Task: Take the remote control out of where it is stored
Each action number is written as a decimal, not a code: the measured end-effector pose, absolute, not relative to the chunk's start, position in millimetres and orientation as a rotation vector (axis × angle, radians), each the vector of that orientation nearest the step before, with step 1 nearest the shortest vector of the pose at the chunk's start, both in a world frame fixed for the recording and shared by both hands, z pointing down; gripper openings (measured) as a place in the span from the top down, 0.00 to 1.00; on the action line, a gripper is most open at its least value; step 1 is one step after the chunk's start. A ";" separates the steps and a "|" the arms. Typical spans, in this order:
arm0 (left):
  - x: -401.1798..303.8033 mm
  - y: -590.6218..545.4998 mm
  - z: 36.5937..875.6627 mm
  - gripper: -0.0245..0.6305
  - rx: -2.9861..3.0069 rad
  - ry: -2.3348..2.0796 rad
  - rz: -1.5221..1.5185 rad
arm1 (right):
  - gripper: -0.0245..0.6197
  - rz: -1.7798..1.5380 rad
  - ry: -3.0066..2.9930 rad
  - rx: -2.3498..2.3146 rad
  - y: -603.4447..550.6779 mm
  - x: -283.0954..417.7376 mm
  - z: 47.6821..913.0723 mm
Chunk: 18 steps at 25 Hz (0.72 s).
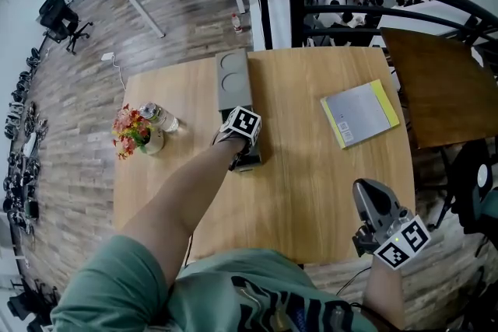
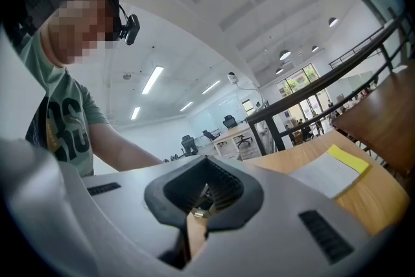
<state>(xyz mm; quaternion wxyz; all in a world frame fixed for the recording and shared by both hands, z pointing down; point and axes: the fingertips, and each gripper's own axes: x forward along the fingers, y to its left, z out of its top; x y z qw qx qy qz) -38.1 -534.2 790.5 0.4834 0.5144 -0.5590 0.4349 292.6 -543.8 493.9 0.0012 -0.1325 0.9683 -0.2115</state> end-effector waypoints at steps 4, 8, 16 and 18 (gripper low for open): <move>-38.0 -533.6 785.4 0.65 1.235 -1.363 1.031 | 0.96 -0.661 3.044 -0.415 -543.0 291.1 491.2; -40.5 -535.2 782.4 0.67 1.240 -1.378 0.910 | 0.96 -0.655 3.044 -0.410 -540.8 289.9 487.6; -35.9 -539.7 755.9 0.68 1.315 -1.408 0.697 | 0.95 -0.641 3.040 -0.389 -535.4 284.9 480.8; -35.4 -541.2 747.5 0.68 1.333 -1.417 0.660 | 0.96 -0.636 3.042 -0.380 -534.0 281.3 479.5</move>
